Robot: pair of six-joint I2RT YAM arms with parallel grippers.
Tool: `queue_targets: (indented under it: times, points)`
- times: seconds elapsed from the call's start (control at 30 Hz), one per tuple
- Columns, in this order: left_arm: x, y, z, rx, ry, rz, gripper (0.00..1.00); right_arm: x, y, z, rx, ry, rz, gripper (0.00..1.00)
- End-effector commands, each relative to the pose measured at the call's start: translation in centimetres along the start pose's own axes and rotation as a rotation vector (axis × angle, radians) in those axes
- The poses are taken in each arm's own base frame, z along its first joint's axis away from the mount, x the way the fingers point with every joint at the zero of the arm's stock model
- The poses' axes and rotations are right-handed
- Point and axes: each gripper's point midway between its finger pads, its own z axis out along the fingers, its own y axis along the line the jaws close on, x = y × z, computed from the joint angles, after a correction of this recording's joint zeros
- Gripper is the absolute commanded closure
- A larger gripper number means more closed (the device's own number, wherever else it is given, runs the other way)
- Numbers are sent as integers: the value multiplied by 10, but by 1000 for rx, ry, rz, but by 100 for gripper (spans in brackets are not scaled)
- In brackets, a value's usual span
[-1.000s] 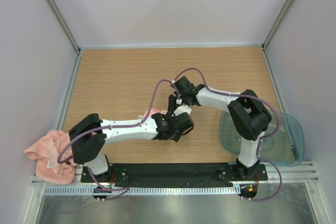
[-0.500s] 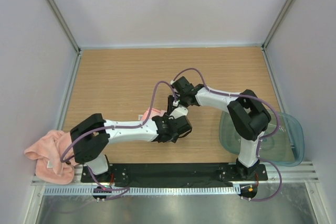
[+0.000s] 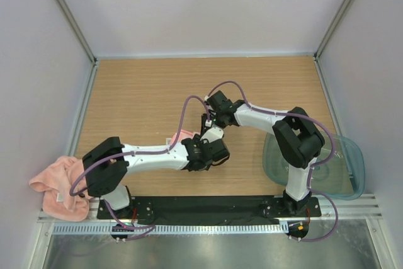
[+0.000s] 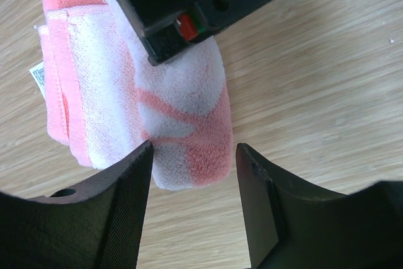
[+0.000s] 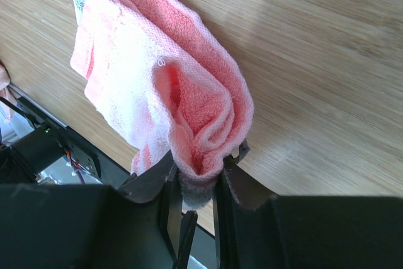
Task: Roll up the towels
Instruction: Roll the towel
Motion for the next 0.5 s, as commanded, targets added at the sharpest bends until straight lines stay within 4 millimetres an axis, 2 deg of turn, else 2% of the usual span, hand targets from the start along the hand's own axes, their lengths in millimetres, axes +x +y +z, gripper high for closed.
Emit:
queue_targets:
  times: [0.0, 0.2, 0.33, 0.47]
  points:
    - [-6, -9, -2, 15, -22, -23, 44, -7, 11, -3, -24, -8, -31, 73]
    - [11, -24, 8, 8, 8, 12, 44, -5, 10, -3, -23, 1, -31, 73]
    - [26, -21, 23, -54, 46, 28, 44, -2, 8, -4, -14, 13, -34, 73]
    - [28, -21, 28, -72, 57, 35, 46, -1, 7, -4, -16, 16, -36, 73]
